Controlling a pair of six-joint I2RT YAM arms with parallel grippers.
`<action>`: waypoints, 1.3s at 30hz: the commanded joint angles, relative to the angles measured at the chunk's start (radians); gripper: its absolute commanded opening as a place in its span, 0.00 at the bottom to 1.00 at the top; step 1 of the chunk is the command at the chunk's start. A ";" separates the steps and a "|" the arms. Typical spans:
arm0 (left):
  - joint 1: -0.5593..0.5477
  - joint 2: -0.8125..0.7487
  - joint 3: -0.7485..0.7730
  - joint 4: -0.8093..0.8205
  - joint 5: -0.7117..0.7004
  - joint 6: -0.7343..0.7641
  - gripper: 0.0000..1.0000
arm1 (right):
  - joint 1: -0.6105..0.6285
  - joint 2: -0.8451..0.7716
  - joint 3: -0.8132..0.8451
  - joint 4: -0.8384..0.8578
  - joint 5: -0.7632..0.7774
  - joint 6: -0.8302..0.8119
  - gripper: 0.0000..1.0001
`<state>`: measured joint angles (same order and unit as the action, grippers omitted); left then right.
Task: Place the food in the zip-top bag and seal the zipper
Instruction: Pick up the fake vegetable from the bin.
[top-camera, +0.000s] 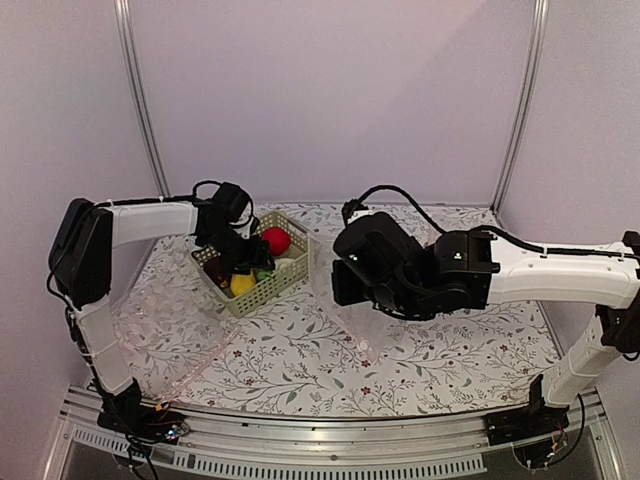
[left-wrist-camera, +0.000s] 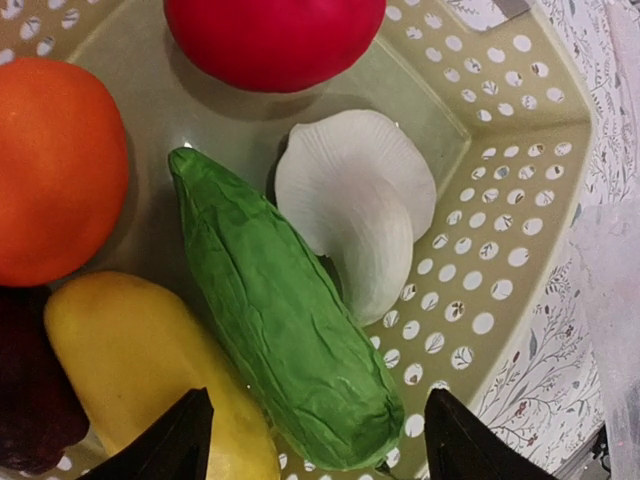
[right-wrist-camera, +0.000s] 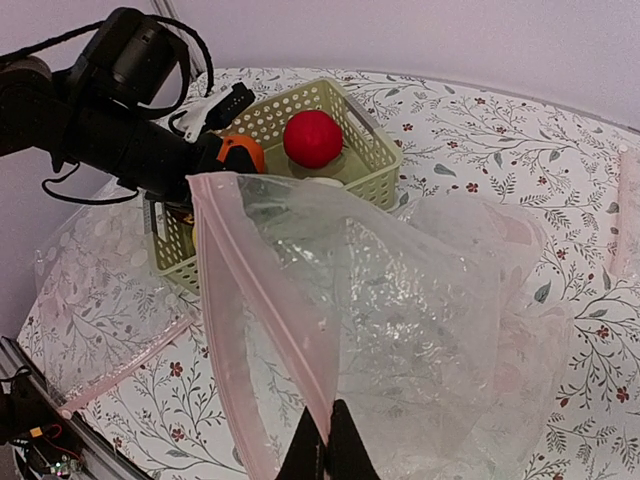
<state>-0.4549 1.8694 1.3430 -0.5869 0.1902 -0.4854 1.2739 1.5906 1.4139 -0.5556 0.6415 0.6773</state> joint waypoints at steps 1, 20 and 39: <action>0.004 0.064 0.056 -0.052 0.011 0.039 0.70 | -0.008 -0.016 -0.012 0.018 -0.013 0.002 0.00; 0.004 0.105 0.096 -0.125 0.005 0.103 0.46 | -0.009 0.008 0.011 0.029 -0.047 -0.001 0.00; 0.034 -0.084 0.044 -0.067 -0.066 0.149 0.38 | -0.009 0.011 0.016 0.019 -0.032 0.002 0.00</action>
<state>-0.4511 1.8645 1.4128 -0.6888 0.1493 -0.3622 1.2732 1.5909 1.4139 -0.5304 0.5930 0.6773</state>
